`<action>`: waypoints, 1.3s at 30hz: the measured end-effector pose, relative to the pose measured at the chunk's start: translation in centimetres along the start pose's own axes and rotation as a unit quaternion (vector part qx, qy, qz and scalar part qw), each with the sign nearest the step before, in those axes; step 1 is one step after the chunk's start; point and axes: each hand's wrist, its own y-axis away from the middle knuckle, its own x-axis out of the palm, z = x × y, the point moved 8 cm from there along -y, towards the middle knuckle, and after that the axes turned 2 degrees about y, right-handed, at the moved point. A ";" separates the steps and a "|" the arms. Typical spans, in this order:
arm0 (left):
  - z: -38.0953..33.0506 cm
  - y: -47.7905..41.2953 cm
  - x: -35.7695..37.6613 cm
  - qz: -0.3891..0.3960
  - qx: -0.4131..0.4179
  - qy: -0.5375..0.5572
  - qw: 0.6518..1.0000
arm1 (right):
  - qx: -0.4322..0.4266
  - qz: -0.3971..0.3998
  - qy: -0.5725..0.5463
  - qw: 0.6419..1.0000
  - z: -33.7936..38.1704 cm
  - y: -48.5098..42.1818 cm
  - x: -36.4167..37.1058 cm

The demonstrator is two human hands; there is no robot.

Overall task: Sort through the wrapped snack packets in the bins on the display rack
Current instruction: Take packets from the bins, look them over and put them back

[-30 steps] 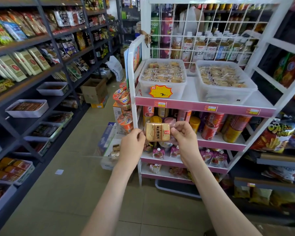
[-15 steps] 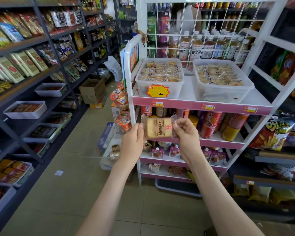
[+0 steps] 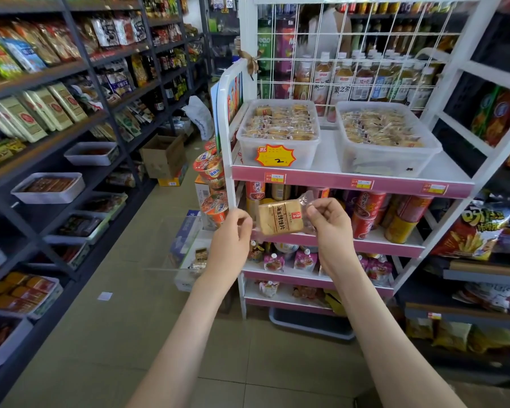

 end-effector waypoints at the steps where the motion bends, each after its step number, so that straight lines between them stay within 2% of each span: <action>1: -0.4 0.2 -0.3 -0.017 -0.005 0.010 1.000 | -0.010 -0.011 0.020 1.000 0.6 0.1 -0.1; 3: -1.8 0.7 -0.1 -0.010 0.004 0.038 0.999 | -0.038 -0.014 0.057 0.998 1.9 0.5 0.4; 5: -3.1 1.2 1.6 0.059 -0.002 0.104 0.993 | -0.064 0.018 0.065 0.996 3.1 1.4 1.8; 7: -3.7 1.7 3.0 0.111 -0.035 0.203 0.972 | -0.084 0.076 0.051 0.992 4.1 2.5 3.7; 11: -3.5 1.5 2.5 0.090 -0.033 0.310 0.946 | -0.121 0.160 0.030 0.979 5.3 3.7 5.3; 14: -2.8 1.1 2.0 0.075 -0.019 0.272 0.959 | -0.115 0.180 -0.023 0.977 5.5 3.3 4.6; 16: -2.0 0.9 1.9 0.066 -0.027 0.285 0.956 | -0.105 0.162 -0.042 0.980 5.3 2.9 4.0; 18: -1.1 0.8 2.0 0.050 -0.059 0.338 0.938 | -0.106 0.095 -0.017 0.990 5.0 2.0 2.6; 20: 0.0 0.8 2.1 0.035 -0.112 0.414 0.903 | -0.091 0.047 0.018 0.995 4.5 1.1 1.3; 23: 0.2 0.7 2.5 0.055 -0.142 0.513 0.845 | -0.025 0.079 0.050 0.995 2.9 0.5 1.0; 28: -0.3 0.5 3.0 0.084 -0.140 0.577 0.801 | -0.015 0.105 0.045 0.993 2.6 0.2 1.4; 33: -1.1 -0.4 3.3 0.079 -0.126 0.579 0.802 | 0.011 0.123 0.027 0.992 2.5 -0.7 1.0; 39: -2.8 -1.6 4.2 0.090 -0.097 0.538 0.832 | 0.051 0.143 -0.054 0.987 2.6 -2.4 0.0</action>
